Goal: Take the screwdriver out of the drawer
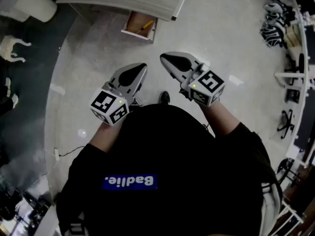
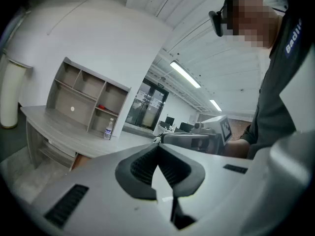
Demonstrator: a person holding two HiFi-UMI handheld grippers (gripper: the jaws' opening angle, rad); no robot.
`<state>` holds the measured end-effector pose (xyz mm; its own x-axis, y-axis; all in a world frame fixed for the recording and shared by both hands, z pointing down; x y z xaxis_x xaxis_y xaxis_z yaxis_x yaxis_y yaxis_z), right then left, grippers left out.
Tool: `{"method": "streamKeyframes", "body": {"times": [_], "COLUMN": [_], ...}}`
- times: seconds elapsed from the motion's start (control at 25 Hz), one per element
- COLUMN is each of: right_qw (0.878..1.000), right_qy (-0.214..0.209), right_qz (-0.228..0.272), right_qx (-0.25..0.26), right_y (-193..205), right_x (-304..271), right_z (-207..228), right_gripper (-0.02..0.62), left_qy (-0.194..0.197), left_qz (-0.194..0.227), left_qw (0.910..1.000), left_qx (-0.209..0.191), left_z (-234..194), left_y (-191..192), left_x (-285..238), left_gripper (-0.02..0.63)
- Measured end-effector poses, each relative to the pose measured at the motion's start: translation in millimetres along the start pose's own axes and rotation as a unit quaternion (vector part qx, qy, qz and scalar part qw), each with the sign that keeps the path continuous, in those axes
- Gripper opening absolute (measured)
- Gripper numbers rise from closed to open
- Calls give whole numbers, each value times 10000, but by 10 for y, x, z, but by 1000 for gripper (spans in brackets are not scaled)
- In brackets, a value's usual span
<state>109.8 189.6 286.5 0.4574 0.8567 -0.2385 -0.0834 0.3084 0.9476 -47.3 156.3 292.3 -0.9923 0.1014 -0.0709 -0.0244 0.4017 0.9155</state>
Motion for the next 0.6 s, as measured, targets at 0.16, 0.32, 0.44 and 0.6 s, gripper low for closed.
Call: {"method": "streamKeyframes", "body": {"times": [0.16, 0.32, 0.44, 0.6], "right_qw": [10000, 10000, 9999, 9998], "right_qy": [-37, -71, -109, -159], "right_qz": [7, 6, 10, 10], "right_qx": [15, 24, 33, 80], "right_y": [27, 24, 28, 32], "right_x": [29, 60, 85, 104], "right_z": [17, 27, 40, 18], "right_gripper": [30, 30, 31, 30], "left_qy": [-36, -79, -119, -145], "left_qz": [18, 30, 27, 44], "left_qw": [10000, 10000, 9999, 9999], "left_qx": [4, 8, 11, 3], "left_z": [28, 57, 90, 135], "left_y": [26, 35, 42, 63], "left_x": [-23, -35, -52, -54], "left_gripper": [2, 2, 2, 2]}}
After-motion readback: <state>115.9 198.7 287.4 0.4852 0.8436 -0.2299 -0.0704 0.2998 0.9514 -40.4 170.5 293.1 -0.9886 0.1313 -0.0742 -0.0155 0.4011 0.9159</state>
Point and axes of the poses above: the fingertips, and each gripper's own axes: x backward along the fingers, z to its right, y out of its underside, the point moved 7 cm from there along x, backward along the fingers, and after that the axes turned 8 degrees about y, right-handed, at the moved point
